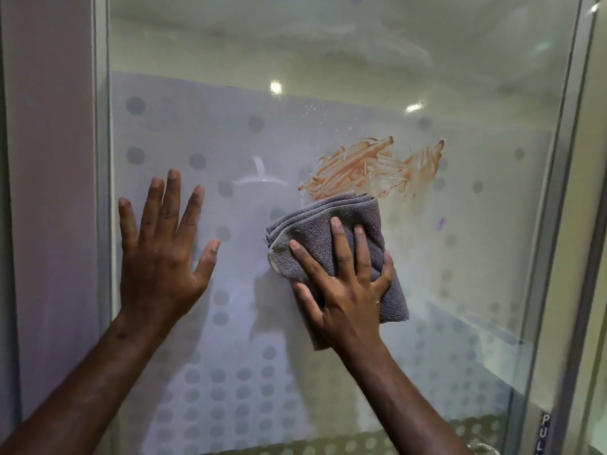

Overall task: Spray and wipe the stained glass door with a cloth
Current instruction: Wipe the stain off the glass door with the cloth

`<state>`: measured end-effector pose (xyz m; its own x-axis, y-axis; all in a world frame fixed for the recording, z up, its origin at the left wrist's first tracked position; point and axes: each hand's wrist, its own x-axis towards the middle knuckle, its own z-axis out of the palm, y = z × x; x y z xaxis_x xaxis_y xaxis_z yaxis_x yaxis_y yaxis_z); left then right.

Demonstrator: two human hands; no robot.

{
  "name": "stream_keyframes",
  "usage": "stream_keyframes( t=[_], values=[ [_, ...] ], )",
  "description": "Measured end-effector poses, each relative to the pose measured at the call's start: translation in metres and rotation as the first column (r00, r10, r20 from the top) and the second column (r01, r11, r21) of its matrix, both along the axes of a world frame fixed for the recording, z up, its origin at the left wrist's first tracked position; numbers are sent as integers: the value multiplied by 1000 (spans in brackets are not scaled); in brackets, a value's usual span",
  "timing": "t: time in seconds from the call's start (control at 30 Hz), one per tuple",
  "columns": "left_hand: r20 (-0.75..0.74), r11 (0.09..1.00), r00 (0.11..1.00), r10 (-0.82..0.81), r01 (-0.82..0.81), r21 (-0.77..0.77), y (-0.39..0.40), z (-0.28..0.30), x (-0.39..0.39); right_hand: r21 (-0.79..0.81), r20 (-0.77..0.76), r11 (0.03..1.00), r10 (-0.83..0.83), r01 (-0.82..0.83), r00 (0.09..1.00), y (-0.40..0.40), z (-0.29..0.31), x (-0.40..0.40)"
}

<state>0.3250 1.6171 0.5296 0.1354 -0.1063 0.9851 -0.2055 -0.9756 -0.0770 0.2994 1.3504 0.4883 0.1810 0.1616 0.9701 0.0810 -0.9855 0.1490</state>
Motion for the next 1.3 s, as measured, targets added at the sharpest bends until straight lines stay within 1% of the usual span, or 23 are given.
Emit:
stream_keyframes(
  t=[0.13, 0.23, 0.3, 0.37, 0.43, 0.53, 0.63, 0.7, 0.73, 0.8, 0.83, 0.87, 0.9, 0.97, 1.0, 1.03, 1.1, 1.17, 1.3],
  values=[
    [2, 1000, 1000, 0, 0, 2, 1, 0, 0, 40, 59, 999, -29, 27, 998, -21, -3, 3],
    [3, 1000, 1000, -3, 3, 0, 0, 0, 0, 103, 85, 993, -62, 54, 994, -52, -5, 7],
    [7, 1000, 1000, -13, 13, -3, 0, 1, 0, 192, 90, 978, -105, 86, 990, -80, -2, 10],
    [7, 1000, 1000, -14, 14, -6, -1, 0, 0, 322, 80, 943, -114, 83, 990, -103, 5, 11],
    [6, 1000, 1000, -2, 2, -8, -1, 0, 0, 453, 81, 891, -78, 33, 994, -116, 17, 13],
    [6, 1000, 1000, -3, 4, -11, -1, 1, 0, 570, 129, 819, -7, -69, 992, -117, 41, 18],
    [9, 1000, 1000, 3, -3, -14, -2, 1, 0, 635, 253, 709, 185, -307, 950, -108, 78, 18],
    [9, 1000, 1000, 4, -4, -14, -3, 0, 1, 639, 311, 646, 278, -417, 909, -100, 108, 15],
    [9, 1000, 1000, 7, -7, -14, -3, 0, 1, 633, 323, 634, 304, -444, 896, -95, 123, 15],
    [11, 1000, 1000, 15, -15, -11, -3, 0, 1, 599, 323, 640, 357, -481, 877, -81, 153, 14],
    [12, 1000, 1000, 17, -17, -8, -3, 0, 1, 559, 312, 663, 388, -497, 868, -69, 166, 13],
    [13, 1000, 1000, 18, -18, -7, -3, 0, 2, 498, 282, 708, 414, -501, 865, -52, 176, 12],
    [16, 1000, 1000, 17, -17, -6, -3, 0, 2, 410, 232, 775, 421, -481, 877, -32, 180, 12],
    [28, 1000, 1000, 12, -12, -10, -2, -1, 3, 159, 124, 915, 353, -370, 927, 11, 172, 10],
    [37, 1000, 999, 10, -9, -10, -1, -1, 3, 31, 80, 950, 306, -310, 949, 30, 161, 9],
    [45, 1000, 999, 7, -7, -7, -1, -1, 3, -75, 40, 961, 268, -265, 963, 44, 147, 7],
    [52, 1000, 999, 3, -3, 2, 0, -1, 3, -204, -17, 953, 224, -223, 974, 53, 116, 6],
    [55, 1000, 998, -4, 4, 5, 1, -1, 3, -251, -8, 944, 220, -215, 976, 41, 89, 4],
    [51, 1000, 999, -2, 2, 7, 2, -1, 3, -237, 74, 954, 207, -184, 975, 1, 49, 6]
  ],
)
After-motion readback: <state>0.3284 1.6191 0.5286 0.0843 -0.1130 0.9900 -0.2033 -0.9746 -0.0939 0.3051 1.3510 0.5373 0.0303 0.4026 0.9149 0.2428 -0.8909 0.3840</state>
